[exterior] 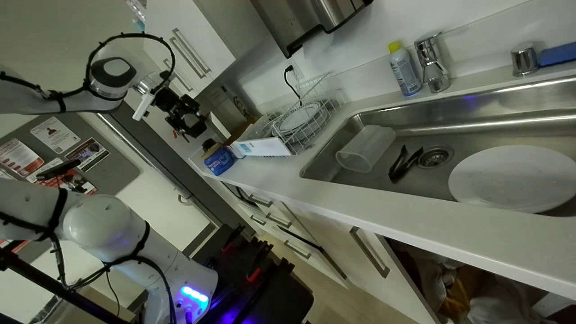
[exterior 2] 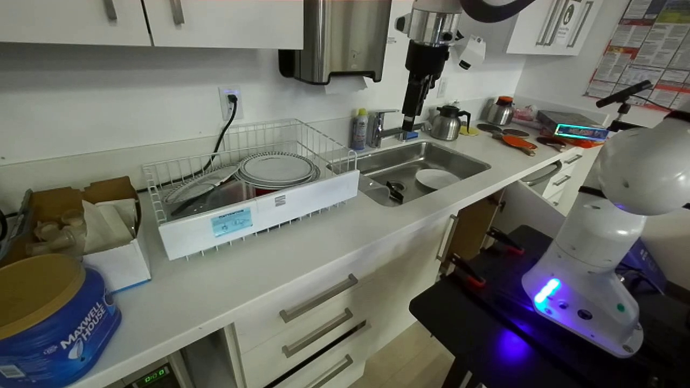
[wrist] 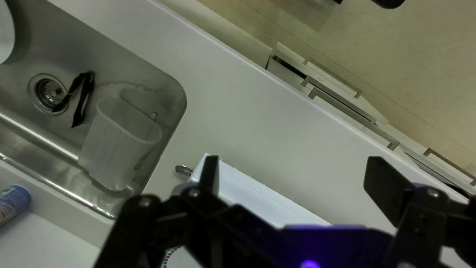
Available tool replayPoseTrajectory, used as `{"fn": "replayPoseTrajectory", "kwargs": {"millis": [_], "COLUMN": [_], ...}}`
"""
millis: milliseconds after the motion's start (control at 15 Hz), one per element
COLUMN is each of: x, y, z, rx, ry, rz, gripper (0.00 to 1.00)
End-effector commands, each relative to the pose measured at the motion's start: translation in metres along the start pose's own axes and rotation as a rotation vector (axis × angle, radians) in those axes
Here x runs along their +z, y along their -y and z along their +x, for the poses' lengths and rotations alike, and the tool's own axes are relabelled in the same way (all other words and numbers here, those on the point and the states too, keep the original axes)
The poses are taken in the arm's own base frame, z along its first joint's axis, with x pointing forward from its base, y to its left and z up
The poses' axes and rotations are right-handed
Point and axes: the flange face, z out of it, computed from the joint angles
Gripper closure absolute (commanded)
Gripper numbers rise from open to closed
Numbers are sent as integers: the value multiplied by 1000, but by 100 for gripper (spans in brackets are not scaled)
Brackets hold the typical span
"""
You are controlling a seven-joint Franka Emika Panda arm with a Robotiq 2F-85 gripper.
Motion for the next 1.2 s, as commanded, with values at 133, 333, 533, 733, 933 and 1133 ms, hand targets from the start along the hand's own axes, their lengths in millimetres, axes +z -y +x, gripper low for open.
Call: {"fn": "replayPoseTrajectory", "kwargs": {"millis": [133,333,533,733,933,1133], "x": [10,27,48,76,99,102], "y": [79,138,185,222,243,245], "z": [2,-1,-6,-11,-15,-16], "rx": [-228,-372,-496,-598,-671,-684], "ry": [5,-4,-48,-116,-160,-145], "rz": [-174,-220,-243,-250,-252,-234], "gripper": [0,0,0,0,0,0]}}
